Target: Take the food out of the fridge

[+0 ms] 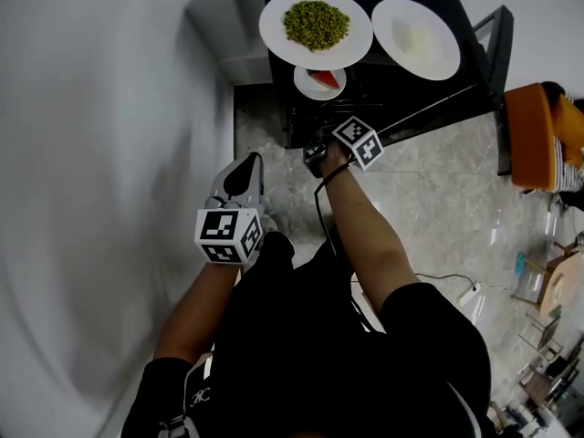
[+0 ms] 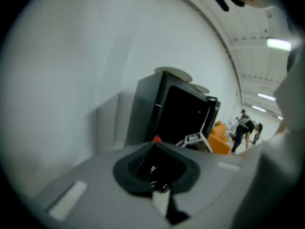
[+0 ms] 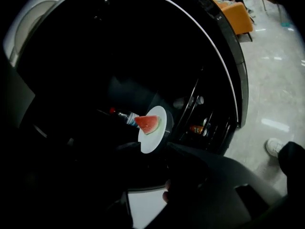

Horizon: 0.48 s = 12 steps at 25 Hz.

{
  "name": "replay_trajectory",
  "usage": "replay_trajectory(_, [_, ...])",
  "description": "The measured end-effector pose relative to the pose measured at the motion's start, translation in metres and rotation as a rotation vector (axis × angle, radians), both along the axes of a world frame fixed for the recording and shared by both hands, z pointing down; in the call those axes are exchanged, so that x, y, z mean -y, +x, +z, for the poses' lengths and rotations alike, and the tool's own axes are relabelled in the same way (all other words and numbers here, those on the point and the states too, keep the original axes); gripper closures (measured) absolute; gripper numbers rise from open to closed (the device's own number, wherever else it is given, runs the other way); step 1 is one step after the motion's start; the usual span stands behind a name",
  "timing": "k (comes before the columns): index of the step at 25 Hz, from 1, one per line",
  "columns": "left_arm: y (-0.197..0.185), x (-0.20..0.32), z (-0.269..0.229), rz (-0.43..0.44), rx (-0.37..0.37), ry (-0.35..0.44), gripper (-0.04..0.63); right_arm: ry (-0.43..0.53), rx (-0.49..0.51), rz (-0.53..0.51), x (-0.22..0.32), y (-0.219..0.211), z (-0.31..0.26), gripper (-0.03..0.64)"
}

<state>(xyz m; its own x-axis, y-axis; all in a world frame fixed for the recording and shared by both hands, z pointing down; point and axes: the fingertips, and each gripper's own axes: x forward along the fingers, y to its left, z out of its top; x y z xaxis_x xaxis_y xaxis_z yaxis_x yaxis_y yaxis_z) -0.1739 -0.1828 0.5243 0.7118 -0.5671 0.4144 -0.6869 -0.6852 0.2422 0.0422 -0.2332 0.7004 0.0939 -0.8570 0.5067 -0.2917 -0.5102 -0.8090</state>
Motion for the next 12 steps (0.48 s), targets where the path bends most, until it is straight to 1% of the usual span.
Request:
replay_trajectory(2, [-0.005,0.003,0.006,-0.013,0.01,-0.013,0.595,-0.028,0.043,0.055,0.008,0.007,0.015,0.446])
replay_trajectory(5, [-0.012,0.006,0.013,-0.026,0.026,-0.025,0.595,-0.066,0.101,0.134,0.018,0.016,0.032,0.378])
replay_trajectory(8, [-0.021,0.007,0.016,-0.041,0.042,-0.028,0.595,-0.084,0.145,0.177,0.027,0.022,0.045,0.364])
replay_trajectory(12, [-0.031,0.012,0.023,-0.063,0.061,-0.045,0.595,-0.131,0.171,0.182,0.033,0.025,0.068,0.362])
